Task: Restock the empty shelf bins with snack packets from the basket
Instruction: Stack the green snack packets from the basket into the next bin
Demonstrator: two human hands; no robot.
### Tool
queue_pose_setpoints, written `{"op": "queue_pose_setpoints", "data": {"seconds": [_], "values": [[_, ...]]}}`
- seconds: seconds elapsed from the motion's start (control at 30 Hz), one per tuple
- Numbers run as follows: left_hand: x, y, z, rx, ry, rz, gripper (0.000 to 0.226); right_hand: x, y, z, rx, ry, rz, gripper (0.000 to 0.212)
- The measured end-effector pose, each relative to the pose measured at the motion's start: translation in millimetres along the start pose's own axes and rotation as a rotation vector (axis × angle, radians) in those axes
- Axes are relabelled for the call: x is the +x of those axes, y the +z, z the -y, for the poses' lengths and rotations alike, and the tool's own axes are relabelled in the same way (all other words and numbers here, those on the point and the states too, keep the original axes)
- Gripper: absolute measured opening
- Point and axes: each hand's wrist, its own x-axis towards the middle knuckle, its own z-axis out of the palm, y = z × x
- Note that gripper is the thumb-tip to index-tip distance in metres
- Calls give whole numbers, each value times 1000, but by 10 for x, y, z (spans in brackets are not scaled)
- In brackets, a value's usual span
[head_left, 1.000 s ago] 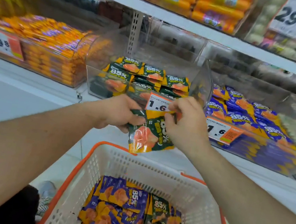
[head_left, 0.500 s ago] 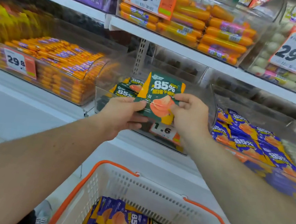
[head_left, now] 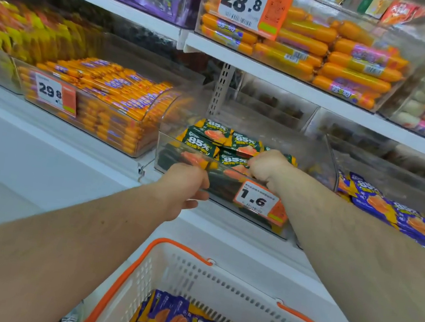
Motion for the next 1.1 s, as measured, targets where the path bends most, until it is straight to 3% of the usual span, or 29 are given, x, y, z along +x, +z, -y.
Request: {"op": "queue_pose_setpoints", "data": {"seconds": [0.07, 0.2, 0.27, 0.33, 0.4, 0.43, 0.5, 0.6, 0.77, 0.9, 0.97, 1.07, 1.1], "values": [[4, 18, 18, 24, -2, 18, 22, -12, 10, 17, -113, -16, 13, 27], [-16, 51, 42, 80, -13, 53, 13, -108, -44, 20, -50, -49, 68, 31], [-43, 73, 77, 134, -17, 82, 12, -121, -38, -6, -106, -101, -94, 27], [-79, 113, 138, 218, -19, 129, 10, -205, 36, -66, -147, -374, -417, 21], [-114, 153, 222, 323, -18, 180, 7, -416, 136, -176, -88, -813, -637, 18], [-128, 180, 280, 376, -23, 207, 7, -549, 208, -281, -63, -963, -692, 17], [-152, 249, 427, 521, -31, 273, 12, -746, 388, -661, -31, -1048, -697, 22], [-205, 391, 680, 778, -34, 393, 24, -885, 714, -1545, -93, -753, -514, 22], [-289, 580, 1009, 1065, -11, 620, 23, -1221, 1126, -2753, -420, -76, 216, 11], [-348, 632, 1133, 1233, 45, 700, 22, -1453, 1265, -3192, -587, 112, 658, 15], [-384, 650, 1166, 1298, 55, 702, 28, -1544, 1336, -3409, -672, 179, 759, 25], [-409, 655, 1228, 1348, 46, 712, 29, -1655, 1394, -3647, -720, 255, 786, 6], [-407, 653, 1246, 1352, 41, 717, 29, -1672, 1424, -3726, -718, 296, 785, 19]]}}
